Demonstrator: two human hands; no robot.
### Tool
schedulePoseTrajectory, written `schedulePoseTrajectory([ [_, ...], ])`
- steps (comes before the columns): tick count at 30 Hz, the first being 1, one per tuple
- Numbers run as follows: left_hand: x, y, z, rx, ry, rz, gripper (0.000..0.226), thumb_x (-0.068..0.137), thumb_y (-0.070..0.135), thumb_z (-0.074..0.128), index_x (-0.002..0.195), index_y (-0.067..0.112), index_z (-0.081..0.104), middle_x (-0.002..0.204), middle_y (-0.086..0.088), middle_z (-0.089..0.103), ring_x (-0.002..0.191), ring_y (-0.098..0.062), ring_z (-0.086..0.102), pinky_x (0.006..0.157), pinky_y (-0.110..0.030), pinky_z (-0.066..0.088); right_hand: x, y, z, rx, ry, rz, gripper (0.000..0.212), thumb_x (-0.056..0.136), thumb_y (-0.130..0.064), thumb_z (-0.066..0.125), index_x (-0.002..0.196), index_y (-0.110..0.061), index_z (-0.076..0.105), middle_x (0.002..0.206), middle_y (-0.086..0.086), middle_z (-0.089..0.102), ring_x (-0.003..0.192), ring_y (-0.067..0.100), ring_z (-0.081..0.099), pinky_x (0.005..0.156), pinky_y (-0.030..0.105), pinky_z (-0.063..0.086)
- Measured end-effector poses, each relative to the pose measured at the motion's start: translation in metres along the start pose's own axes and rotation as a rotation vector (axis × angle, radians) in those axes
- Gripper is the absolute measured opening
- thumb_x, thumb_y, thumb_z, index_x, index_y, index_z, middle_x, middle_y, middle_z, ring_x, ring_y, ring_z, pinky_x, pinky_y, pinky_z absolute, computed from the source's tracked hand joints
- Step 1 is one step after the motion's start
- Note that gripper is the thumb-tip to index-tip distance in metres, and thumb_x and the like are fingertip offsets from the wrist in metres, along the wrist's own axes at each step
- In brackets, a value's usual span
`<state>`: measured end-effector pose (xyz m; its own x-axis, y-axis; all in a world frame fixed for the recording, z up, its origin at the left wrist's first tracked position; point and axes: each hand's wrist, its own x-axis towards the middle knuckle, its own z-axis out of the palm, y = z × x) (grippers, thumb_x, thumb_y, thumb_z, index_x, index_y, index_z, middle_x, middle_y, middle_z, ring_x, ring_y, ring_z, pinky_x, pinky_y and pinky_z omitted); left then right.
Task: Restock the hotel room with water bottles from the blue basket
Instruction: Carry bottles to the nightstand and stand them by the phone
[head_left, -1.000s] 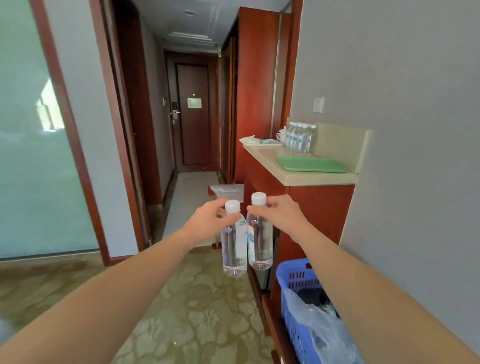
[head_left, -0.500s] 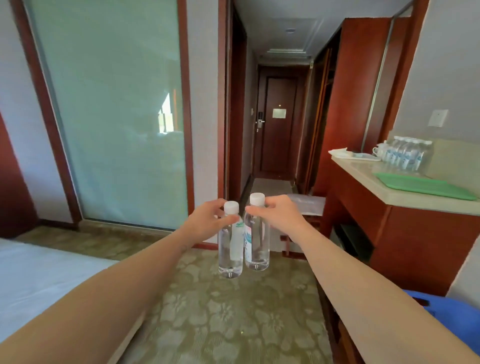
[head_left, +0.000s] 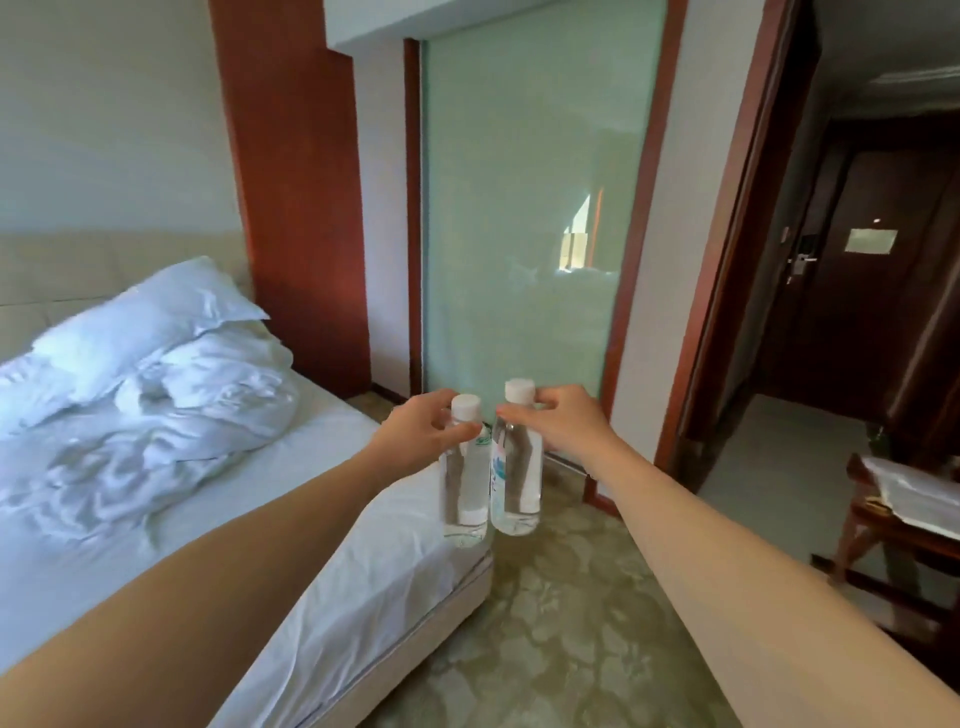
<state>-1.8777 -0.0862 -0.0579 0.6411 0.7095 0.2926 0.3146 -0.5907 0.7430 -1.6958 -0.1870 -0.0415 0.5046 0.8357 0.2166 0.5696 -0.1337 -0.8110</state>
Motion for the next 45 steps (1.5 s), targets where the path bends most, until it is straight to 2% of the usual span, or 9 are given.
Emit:
schedulePoseTrajectory([
  [4, -0.028, -0.033, -0.055, 0.043, 0.112, -0.083, 0.023, 0.084, 0.044, 0.068, 0.105, 0.037, 0.066, 0.103, 0.012, 0.068, 0.100, -0.006, 0.061, 0.089, -0.032, 0.049, 0.016, -0.039, 0.061, 0.048, -0.131, -0.084, 0.047, 0.070, -0.054, 0.080, 0.105, -0.023, 0.076, 0.090, -0.009, 0.069, 0.094, 0.016, 0.065, 0.077, 0.032, 0.051],
  [7, -0.051, -0.056, -0.093, 0.068, 0.213, -0.154, 0.018, 0.085, 0.042, 0.070, 0.102, 0.039, 0.065, 0.103, 0.009, 0.068, 0.101, -0.007, 0.061, 0.087, -0.029, 0.048, 0.024, -0.068, 0.106, 0.086, -0.240, -0.148, 0.037, 0.070, -0.051, 0.081, 0.098, -0.027, 0.077, 0.092, -0.005, 0.073, 0.092, 0.016, 0.068, 0.085, 0.039, 0.057],
  [10, -0.077, -0.076, -0.130, 0.101, 0.316, -0.242, 0.025, 0.085, 0.043, 0.070, 0.107, 0.034, 0.066, 0.107, 0.007, 0.068, 0.102, -0.008, 0.061, 0.088, -0.032, 0.049, 0.026, -0.099, 0.152, 0.118, -0.357, -0.209, 0.046, 0.070, -0.050, 0.081, 0.108, -0.024, 0.076, 0.098, -0.004, 0.074, 0.097, 0.016, 0.067, 0.091, 0.043, 0.056],
  [15, -0.117, -0.108, -0.183, 0.148, 0.449, -0.321, 0.022, 0.086, 0.042, 0.070, 0.106, 0.035, 0.066, 0.102, 0.018, 0.067, 0.098, -0.002, 0.061, 0.079, -0.025, 0.045, 0.025, -0.143, 0.222, 0.160, -0.502, -0.295, 0.047, 0.072, -0.052, 0.080, 0.109, -0.025, 0.075, 0.105, -0.005, 0.071, 0.102, 0.014, 0.065, 0.094, 0.042, 0.055],
  [20, -0.151, -0.138, -0.231, 0.257, 0.558, -0.418, 0.023, 0.085, 0.050, 0.069, 0.105, 0.042, 0.063, 0.107, 0.014, 0.069, 0.099, -0.005, 0.063, 0.090, -0.038, 0.051, 0.027, -0.185, 0.291, 0.191, -0.630, -0.387, 0.039, 0.073, -0.049, 0.081, 0.102, -0.025, 0.075, 0.103, -0.003, 0.072, 0.103, 0.018, 0.065, 0.093, 0.041, 0.054],
  [23, -0.172, -0.153, -0.259, 0.314, 0.616, -0.480, 0.014, 0.082, 0.057, 0.068, 0.093, 0.053, 0.060, 0.100, 0.022, 0.069, 0.097, 0.000, 0.063, 0.091, -0.040, 0.053, 0.025, -0.211, 0.331, 0.200, -0.685, -0.450, 0.042, 0.073, -0.050, 0.080, 0.105, -0.023, 0.076, 0.107, -0.001, 0.073, 0.104, 0.019, 0.065, 0.088, 0.033, 0.053],
  [25, -0.184, -0.162, -0.279, 0.345, 0.649, -0.508, 0.011, 0.080, 0.061, 0.067, 0.085, 0.059, 0.057, 0.094, 0.026, 0.068, 0.094, 0.004, 0.062, 0.089, -0.040, 0.054, 0.023, -0.228, 0.357, 0.220, -0.727, -0.468, 0.045, 0.074, -0.050, 0.079, 0.109, -0.022, 0.075, 0.109, -0.001, 0.073, 0.104, 0.018, 0.065, 0.092, 0.039, 0.054],
  [33, -0.223, -0.187, -0.345, 0.358, 0.771, -0.603, 0.027, 0.084, 0.052, 0.069, 0.101, 0.032, 0.066, 0.100, 0.005, 0.072, 0.097, -0.013, 0.066, 0.091, -0.047, 0.054, 0.015, -0.293, 0.443, 0.245, -0.836, -0.574, 0.060, 0.075, -0.055, 0.076, 0.122, -0.018, 0.068, 0.120, 0.000, 0.068, 0.111, 0.019, 0.061, 0.095, 0.044, 0.054],
  [45, -0.291, -0.221, -0.407, 0.341, 0.904, -0.680, 0.034, 0.089, 0.037, 0.069, 0.119, 0.022, 0.066, 0.107, 0.003, 0.070, 0.097, -0.012, 0.064, 0.095, -0.045, 0.051, -0.027, -0.360, 0.546, 0.260, -0.964, -0.661, 0.059, 0.075, -0.057, 0.076, 0.121, -0.020, 0.068, 0.115, -0.007, 0.065, 0.106, 0.015, 0.059, 0.089, 0.037, 0.056],
])
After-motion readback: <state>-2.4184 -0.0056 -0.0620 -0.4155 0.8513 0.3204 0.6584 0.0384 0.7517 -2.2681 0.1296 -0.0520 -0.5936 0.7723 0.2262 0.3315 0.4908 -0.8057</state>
